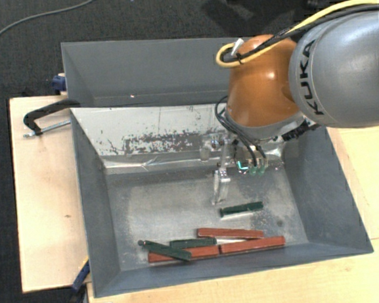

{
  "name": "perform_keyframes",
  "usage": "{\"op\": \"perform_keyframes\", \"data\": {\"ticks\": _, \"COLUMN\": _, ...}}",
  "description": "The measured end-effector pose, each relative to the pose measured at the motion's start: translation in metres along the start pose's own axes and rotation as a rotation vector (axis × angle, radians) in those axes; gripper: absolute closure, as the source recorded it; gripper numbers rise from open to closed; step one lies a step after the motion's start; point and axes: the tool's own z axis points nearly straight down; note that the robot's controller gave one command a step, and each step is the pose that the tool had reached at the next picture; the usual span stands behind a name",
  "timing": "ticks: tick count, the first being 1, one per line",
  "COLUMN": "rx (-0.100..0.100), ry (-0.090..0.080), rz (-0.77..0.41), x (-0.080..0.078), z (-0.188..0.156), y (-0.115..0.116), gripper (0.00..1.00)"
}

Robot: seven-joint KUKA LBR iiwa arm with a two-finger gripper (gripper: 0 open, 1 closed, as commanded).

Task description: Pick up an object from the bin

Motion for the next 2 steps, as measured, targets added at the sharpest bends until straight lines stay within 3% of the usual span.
{"op": "perform_keyframes", "data": {"ticks": 1, "rx": -0.001, "ry": -0.009, "rz": 0.001, "x": -0.0019, "z": -0.0046, "y": -0.0003, "gripper": 1.00}}
{"op": "perform_keyframes", "data": {"ticks": 2, "rx": -0.001, "ry": -0.009, "rz": 0.001, "x": -0.0019, "z": -0.0046, "y": -0.0003, "gripper": 0.00}}
